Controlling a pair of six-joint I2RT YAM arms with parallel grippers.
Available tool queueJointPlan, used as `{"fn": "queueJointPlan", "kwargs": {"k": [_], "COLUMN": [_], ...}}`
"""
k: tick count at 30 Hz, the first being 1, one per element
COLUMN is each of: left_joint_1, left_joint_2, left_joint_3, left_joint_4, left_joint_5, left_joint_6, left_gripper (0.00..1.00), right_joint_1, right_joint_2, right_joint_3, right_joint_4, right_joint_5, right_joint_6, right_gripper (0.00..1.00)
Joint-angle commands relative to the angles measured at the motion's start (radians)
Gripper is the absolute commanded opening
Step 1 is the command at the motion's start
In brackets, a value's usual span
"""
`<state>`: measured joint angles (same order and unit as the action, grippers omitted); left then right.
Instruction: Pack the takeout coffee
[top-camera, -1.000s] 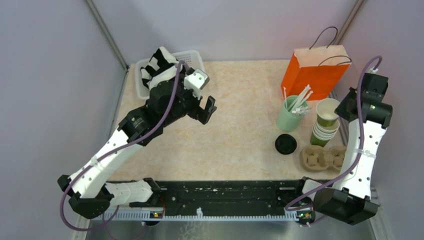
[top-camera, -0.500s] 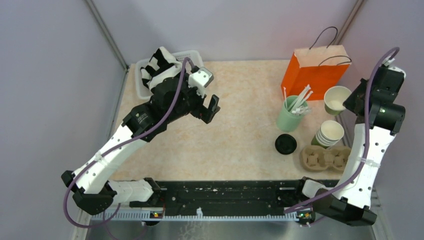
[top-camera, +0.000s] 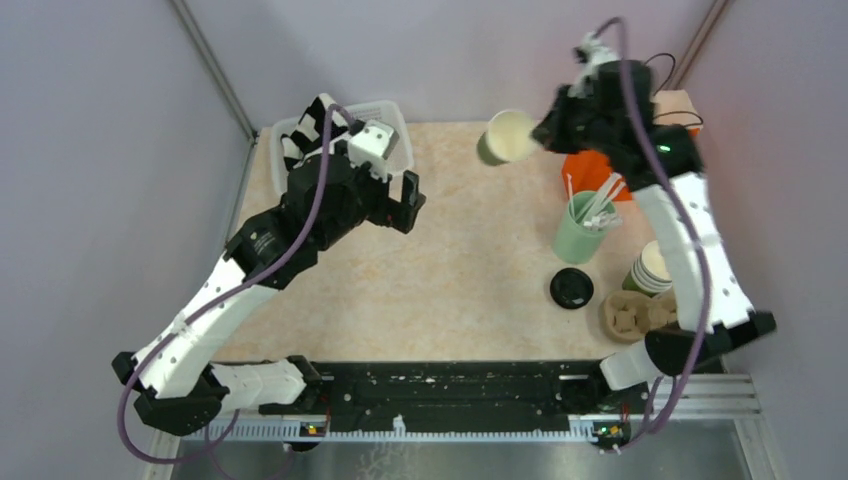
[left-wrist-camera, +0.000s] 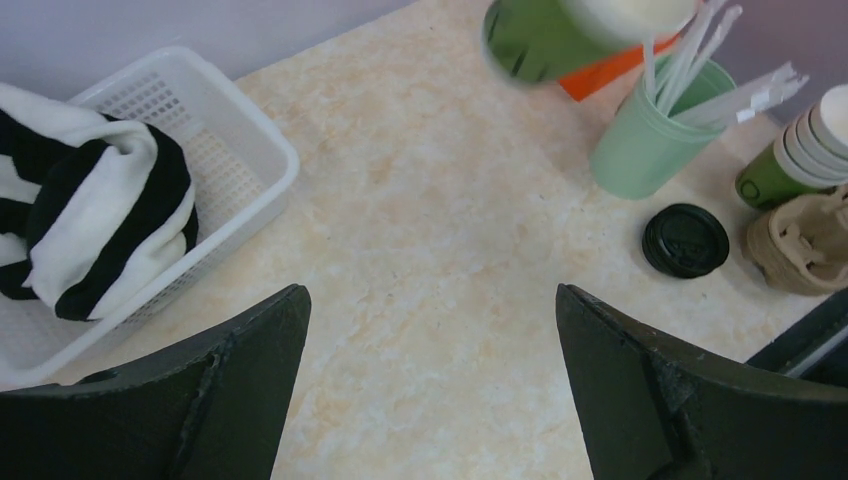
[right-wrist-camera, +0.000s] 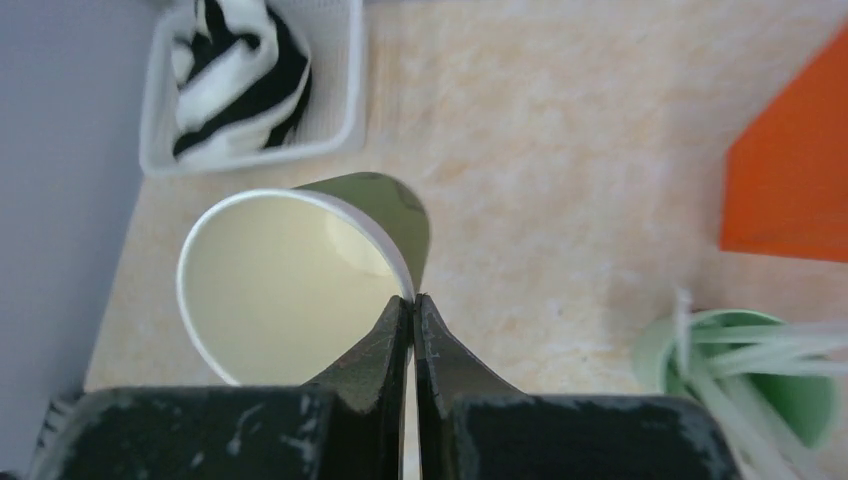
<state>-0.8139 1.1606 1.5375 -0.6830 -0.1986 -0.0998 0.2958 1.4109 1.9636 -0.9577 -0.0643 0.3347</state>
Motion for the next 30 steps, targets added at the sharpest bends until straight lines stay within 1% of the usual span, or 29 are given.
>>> {"fn": "queueJointPlan", "kwargs": {"k": [1, 3, 6, 9, 12, 16, 29, 30], "left_joint_1": [-0.004, -0.005, -0.004, -0.005, -0.004, -0.004, -0.004, -0.004], "left_joint_2": [-0.090, -0.115, -0.155, -0.189, -0.208, -0.203, -0.196, -0.195], "left_joint_3": [0.044, 0.052, 0.060, 0.062, 0.054, 0.056, 0.047, 0.049], "left_joint_4": [0.008, -0.015, -0.057, -0.110, -0.150, -0.155, -0.130, -0.130], "left_joint_5": [-0.150, -0.200, -0.267, -0.298, -0.309, -0.299, -0.298, -0.297], "left_joint_6": [-0.085, -0.108, -0.147, -0.190, -0.219, -0.223, -0.204, -0.203], "left_gripper": [0.98, 0.98, 0.98, 0.98, 0.98, 0.98, 0.98, 0.99], "right_joint_1": [0.255, 0.331, 0.450, 0.578, 0.658, 0.700, 0.774, 0.775], "right_joint_2": [0.136, 0.164, 0.196, 0.237, 0.276, 0.305, 0.368, 0.362], "right_joint_3": [-0.102, -0.200, -0.327, -0.398, -0.438, -0.490, -0.536, -0.535], "right_joint_4": [0.033, 0.102, 0.206, 0.270, 0.313, 0.375, 0.366, 0.361], "right_joint_5": [0.101, 0.079, 0.098, 0.133, 0.131, 0.102, 0.096, 0.098], "right_joint_6": [0.034, 0.061, 0.066, 0.018, 0.005, 0.025, 0.025, 0.030], "right_gripper": [0.00, 0.00, 0.00, 0.00, 0.00, 0.00, 0.00, 0.04]}}
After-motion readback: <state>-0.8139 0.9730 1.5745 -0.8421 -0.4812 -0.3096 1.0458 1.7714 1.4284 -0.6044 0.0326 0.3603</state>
